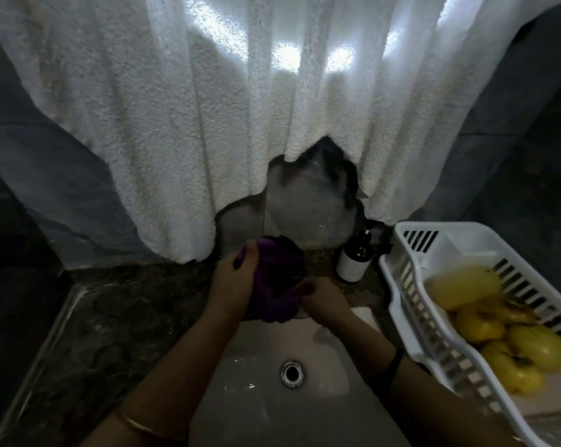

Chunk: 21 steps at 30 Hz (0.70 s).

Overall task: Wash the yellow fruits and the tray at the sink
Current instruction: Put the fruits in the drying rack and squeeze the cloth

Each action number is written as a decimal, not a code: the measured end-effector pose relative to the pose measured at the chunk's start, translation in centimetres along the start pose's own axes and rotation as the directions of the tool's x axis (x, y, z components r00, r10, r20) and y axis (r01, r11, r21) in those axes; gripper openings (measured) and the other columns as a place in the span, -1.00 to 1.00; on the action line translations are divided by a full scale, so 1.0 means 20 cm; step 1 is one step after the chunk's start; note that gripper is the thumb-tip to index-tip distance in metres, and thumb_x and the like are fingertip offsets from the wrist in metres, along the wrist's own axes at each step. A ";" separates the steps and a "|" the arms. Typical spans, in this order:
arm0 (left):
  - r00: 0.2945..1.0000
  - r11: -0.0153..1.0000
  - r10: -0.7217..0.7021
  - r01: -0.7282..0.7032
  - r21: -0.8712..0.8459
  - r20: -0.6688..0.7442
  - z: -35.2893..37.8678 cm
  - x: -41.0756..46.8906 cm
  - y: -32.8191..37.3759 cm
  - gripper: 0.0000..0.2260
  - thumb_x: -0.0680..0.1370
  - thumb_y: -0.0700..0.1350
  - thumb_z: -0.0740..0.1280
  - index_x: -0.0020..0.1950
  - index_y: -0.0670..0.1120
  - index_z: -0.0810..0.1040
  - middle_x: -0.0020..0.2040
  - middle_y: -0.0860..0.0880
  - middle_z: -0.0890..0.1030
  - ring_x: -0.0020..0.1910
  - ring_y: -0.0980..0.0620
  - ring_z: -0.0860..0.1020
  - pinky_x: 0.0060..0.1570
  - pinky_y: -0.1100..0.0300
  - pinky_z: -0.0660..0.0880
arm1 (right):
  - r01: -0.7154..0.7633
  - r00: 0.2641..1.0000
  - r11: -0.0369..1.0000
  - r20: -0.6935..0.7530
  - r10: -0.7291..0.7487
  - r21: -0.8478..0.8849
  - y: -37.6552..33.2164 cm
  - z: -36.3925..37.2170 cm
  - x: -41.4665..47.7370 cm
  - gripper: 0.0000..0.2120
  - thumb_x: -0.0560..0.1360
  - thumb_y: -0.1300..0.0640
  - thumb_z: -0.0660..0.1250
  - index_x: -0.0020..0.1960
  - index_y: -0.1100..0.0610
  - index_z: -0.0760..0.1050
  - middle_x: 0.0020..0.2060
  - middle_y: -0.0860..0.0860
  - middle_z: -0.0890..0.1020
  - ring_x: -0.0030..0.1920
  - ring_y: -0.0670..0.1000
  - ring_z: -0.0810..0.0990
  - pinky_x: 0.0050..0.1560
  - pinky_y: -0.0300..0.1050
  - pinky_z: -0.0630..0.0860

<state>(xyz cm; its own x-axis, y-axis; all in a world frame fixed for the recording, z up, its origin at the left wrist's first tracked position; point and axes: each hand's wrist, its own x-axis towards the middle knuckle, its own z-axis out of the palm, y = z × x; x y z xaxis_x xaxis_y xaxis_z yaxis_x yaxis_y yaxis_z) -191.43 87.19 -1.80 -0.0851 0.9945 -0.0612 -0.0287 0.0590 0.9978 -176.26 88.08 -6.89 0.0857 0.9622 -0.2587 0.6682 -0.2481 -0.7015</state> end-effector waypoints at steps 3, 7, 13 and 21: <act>0.999 0.998 -0.017 0.018 -0.062 0.027 0.01 -0.01 0.06 -0.77 0.63 0.07 0.12 -0.13 0.07 0.49 -0.19 0.05 0.55 -0.20 0.13 0.52 -0.22 0.24 0.47 | 0.060 0.995 0.918 -0.093 -0.026 0.391 -0.07 -0.07 -0.02 -0.80 0.59 0.01 0.23 -0.02 0.09 0.57 -0.04 0.09 0.64 0.05 0.14 0.61 0.11 0.11 0.52; 0.996 0.982 -0.070 0.078 -0.171 0.055 0.02 -0.01 0.07 -0.70 0.61 0.16 0.06 0.07 0.05 0.50 0.00 -0.07 0.60 -0.05 0.02 0.58 0.02 0.10 0.51 | -0.033 0.921 0.765 0.317 -0.227 0.644 -0.20 -0.13 -0.07 -0.60 0.47 -0.20 0.20 0.07 0.07 0.56 -0.10 -0.06 0.69 -0.04 -0.07 0.67 -0.02 -0.18 0.58; 0.992 0.999 -0.034 0.036 -0.018 0.122 0.05 -0.02 0.09 -0.67 0.61 0.14 0.03 0.17 0.03 0.49 -0.01 -0.05 0.61 -0.08 0.12 0.59 -0.11 0.30 0.53 | 0.220 0.931 0.740 0.088 -0.353 0.636 -0.17 -0.19 -0.07 -0.87 0.58 0.17 0.24 -0.03 0.12 0.57 -0.12 0.05 0.66 -0.11 -0.04 0.65 -0.04 -0.12 0.55; 0.992 0.987 0.008 -0.027 0.160 0.123 0.08 -0.09 0.12 -0.76 0.60 -0.08 0.24 -0.21 -0.13 0.55 -0.47 0.09 0.61 -0.47 0.29 0.56 -0.45 0.49 0.40 | 0.395 0.915 0.674 -0.201 -0.350 0.624 -0.20 -0.33 -0.08 -0.78 0.52 0.07 0.23 -0.10 0.24 0.47 -0.23 0.15 0.49 -0.18 0.06 0.45 -0.11 -0.05 0.38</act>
<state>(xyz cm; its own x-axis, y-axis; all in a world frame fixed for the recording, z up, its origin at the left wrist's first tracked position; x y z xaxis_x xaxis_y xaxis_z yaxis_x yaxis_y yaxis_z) -189.69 85.76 0.78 0.0376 0.9980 -0.0504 0.1331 0.0450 0.9901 -174.15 88.31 0.80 -0.0072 0.9898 0.1421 0.0234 0.1422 -0.9896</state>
